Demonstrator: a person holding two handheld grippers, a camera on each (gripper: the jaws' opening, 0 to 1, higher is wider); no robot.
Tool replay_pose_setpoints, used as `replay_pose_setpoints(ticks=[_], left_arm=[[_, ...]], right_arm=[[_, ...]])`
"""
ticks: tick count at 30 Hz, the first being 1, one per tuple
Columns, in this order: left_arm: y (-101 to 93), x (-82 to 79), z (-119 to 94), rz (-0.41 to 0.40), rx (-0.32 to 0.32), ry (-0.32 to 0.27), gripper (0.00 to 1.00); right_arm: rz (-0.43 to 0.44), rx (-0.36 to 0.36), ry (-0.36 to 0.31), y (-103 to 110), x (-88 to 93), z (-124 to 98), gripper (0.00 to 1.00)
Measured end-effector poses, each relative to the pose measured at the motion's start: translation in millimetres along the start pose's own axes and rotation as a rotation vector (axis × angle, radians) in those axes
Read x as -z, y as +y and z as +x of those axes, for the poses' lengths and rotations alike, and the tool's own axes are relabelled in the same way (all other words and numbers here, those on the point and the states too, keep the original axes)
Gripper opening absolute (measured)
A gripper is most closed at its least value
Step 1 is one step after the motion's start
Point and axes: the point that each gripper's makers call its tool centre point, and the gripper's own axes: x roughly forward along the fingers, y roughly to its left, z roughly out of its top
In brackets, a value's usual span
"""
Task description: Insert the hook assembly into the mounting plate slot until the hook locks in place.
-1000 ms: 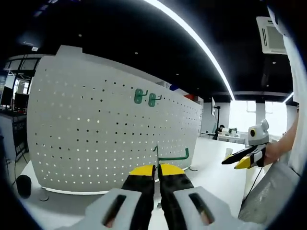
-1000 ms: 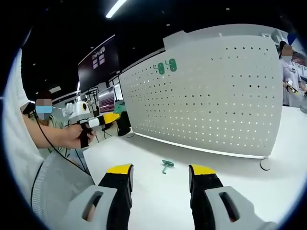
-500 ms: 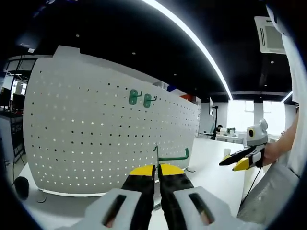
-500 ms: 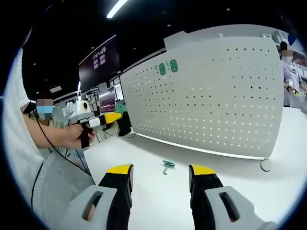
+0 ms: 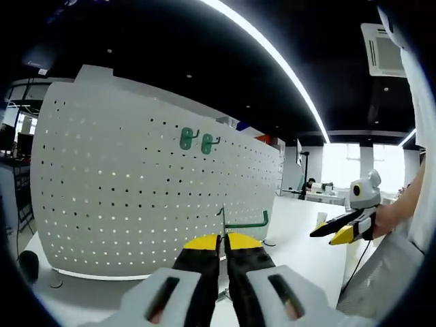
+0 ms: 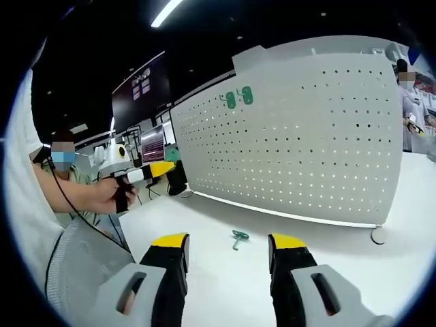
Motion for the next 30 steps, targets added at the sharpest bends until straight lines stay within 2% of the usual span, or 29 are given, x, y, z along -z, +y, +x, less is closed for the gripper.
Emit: replay_pose_setpoints(ticks=[9, 13, 15, 17, 19, 30], left_arm=[[-1.5, -2.6, 2.2, 0.002, -0.001, -0.009, 0.02], [-3.0, -5.2, 4.3, -0.007, -0.005, -0.022, 0.02], [-3.8, -6.1, 5.2, -0.011, -0.006, -0.028, 0.02], [-4.7, -6.1, 6.1, -0.012, -0.006, -0.030, 0.02], [-5.6, -5.4, 6.7, -0.014, -0.006, -0.028, 0.02], [-9.5, -3.3, 8.4, -0.016, -0.020, -0.021, 0.02]], right_arm=[[0.002, -0.006, -0.014, 2.8, -5.2, 2.9, 0.45], [0.010, -0.020, -0.052, 6.3, -14.8, 5.4, 0.45], [0.009, -0.041, -0.110, 11.1, -26.7, 5.9, 0.44], [0.040, -0.075, -0.204, 17.7, -43.6, 3.8, 0.44], [0.056, -0.091, -0.247, 21.6, -53.1, 1.6, 0.42], [0.031, -0.124, -0.248, 33.7, -62.0, 13.4, 0.38]])
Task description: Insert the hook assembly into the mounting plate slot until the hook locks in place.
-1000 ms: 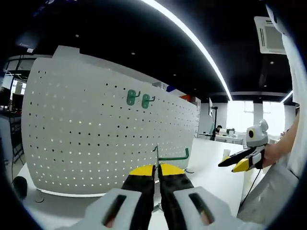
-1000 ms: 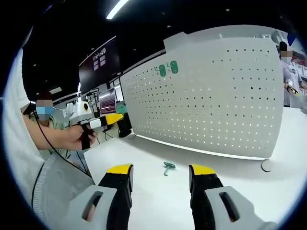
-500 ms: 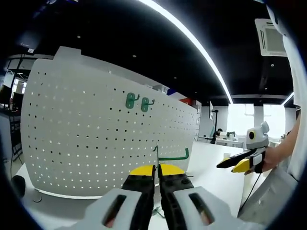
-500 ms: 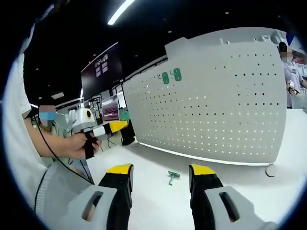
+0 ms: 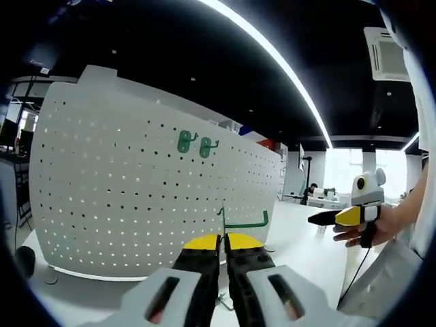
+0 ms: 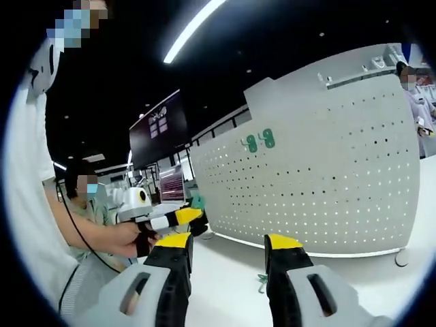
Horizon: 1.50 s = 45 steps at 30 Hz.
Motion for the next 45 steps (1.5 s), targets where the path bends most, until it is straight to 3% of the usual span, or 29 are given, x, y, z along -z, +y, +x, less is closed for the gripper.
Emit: replay_pose_setpoints(ticks=[15, 45], left_arm=[[-20.9, -0.2, 14.1, 0.025, -0.006, 0.008, 0.02], [-58.6, -4.3, 28.3, 0.046, 0.005, 0.016, 0.02]], right_arm=[[0.007, -0.050, -0.037, 12.9, -17.0, 32.9, 0.29], [0.049, -0.083, -0.042, 26.1, -22.0, 71.9, 0.14]])
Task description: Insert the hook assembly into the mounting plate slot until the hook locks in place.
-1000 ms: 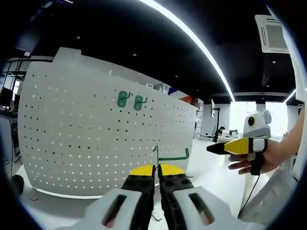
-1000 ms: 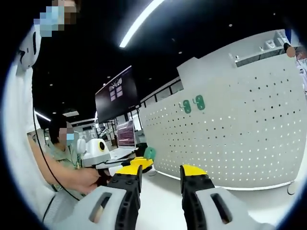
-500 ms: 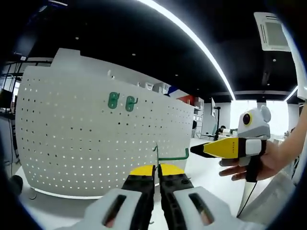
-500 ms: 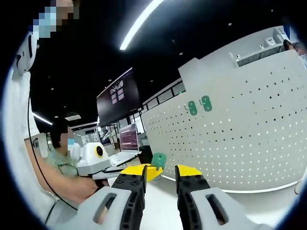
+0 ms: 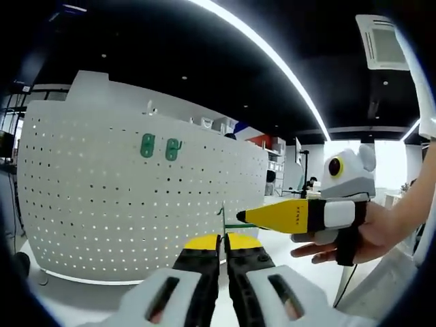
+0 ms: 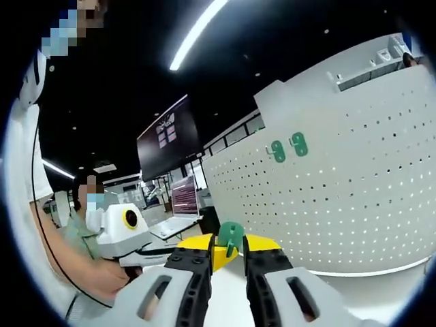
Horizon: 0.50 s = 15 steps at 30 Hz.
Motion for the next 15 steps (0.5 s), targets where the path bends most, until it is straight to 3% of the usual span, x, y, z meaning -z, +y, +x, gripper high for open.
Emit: replay_pose_setpoints(ticks=[15], left_arm=[[-4.2, -1.1, -2.1, 0.007, -0.003, -0.001, 0.02]], right_arm=[[0.022, -0.001, 0.005, 1.2, 1.5, 6.0, 0.02]])
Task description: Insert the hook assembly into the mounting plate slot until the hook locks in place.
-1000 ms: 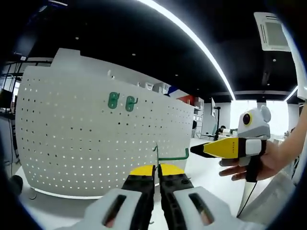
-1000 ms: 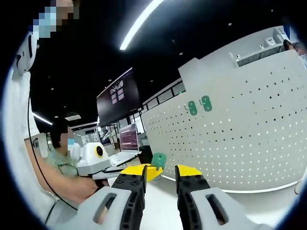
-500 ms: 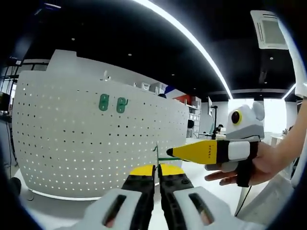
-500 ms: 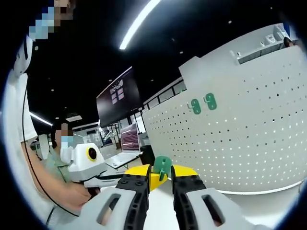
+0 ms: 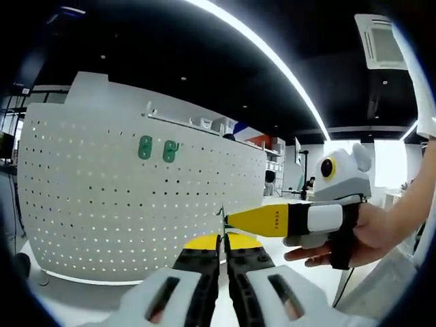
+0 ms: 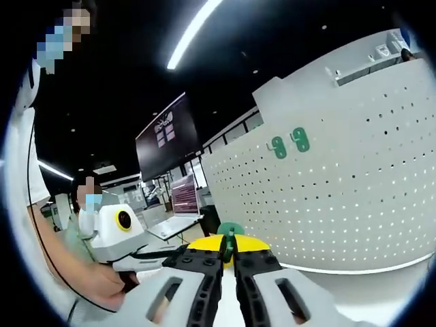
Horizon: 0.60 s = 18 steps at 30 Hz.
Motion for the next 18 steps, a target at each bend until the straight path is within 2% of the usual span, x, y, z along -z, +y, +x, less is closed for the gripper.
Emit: replay_pose_setpoints(ticks=[18], left_arm=[[-1.5, -2.3, 1.5, -0.019, 0.008, -0.014, 0.02]], right_arm=[[0.000, 0.015, -0.010, 0.0, -4.2, -0.8, 0.02]])
